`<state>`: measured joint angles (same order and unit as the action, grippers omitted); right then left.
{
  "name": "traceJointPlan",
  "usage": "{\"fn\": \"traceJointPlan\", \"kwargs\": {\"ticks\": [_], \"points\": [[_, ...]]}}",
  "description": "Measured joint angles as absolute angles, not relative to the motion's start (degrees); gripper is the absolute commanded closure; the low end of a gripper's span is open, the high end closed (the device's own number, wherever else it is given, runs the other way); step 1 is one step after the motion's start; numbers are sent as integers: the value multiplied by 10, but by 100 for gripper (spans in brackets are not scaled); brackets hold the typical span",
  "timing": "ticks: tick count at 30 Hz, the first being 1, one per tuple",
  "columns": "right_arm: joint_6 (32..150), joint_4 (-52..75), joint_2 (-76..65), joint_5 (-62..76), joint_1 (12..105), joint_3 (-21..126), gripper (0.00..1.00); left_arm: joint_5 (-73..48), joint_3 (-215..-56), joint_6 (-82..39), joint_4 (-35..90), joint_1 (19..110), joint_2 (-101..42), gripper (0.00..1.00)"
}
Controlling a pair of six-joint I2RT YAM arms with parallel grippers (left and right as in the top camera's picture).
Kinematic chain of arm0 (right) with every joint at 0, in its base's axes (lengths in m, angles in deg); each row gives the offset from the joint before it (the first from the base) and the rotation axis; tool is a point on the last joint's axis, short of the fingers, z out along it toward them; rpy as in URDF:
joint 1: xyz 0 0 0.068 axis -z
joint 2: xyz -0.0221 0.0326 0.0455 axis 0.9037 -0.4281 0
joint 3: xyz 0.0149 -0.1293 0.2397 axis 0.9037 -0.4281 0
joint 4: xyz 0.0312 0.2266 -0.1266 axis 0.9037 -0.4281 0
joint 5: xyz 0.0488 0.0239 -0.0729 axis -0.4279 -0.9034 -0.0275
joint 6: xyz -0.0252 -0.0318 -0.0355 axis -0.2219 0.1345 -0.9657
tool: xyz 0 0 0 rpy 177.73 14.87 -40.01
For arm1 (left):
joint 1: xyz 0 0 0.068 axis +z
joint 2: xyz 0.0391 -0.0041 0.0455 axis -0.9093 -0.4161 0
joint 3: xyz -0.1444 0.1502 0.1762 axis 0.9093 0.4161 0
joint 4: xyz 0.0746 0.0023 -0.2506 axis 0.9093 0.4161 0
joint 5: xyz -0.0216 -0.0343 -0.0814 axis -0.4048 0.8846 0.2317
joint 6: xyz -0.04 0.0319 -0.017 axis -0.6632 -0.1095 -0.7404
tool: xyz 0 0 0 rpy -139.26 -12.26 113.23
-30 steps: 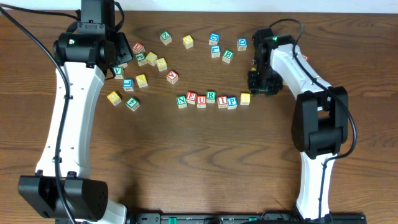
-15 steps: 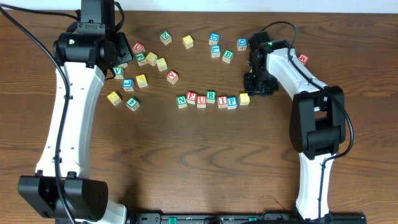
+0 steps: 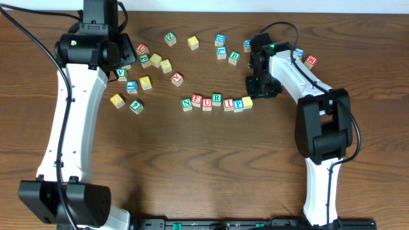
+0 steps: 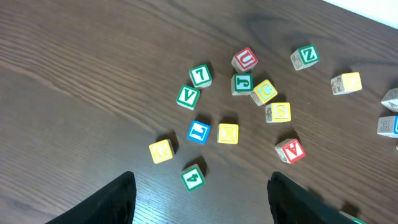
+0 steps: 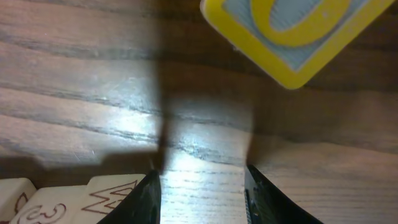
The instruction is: Spell out NEURIPS
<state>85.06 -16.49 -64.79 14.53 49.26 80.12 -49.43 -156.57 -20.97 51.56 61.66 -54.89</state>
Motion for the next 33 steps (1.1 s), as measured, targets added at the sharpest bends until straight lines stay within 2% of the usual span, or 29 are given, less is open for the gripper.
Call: {"fn": "traceJointPlan", "kwargs": {"ticks": [19, 33], "points": [[849, -183, -648, 91, 490, 801, 64, -494, -1566, -210, 516, 617, -549, 33], [857, -184, -643, 89, 494, 856, 56, -494, -1566, -210, 514, 617, -549, 33]]}}
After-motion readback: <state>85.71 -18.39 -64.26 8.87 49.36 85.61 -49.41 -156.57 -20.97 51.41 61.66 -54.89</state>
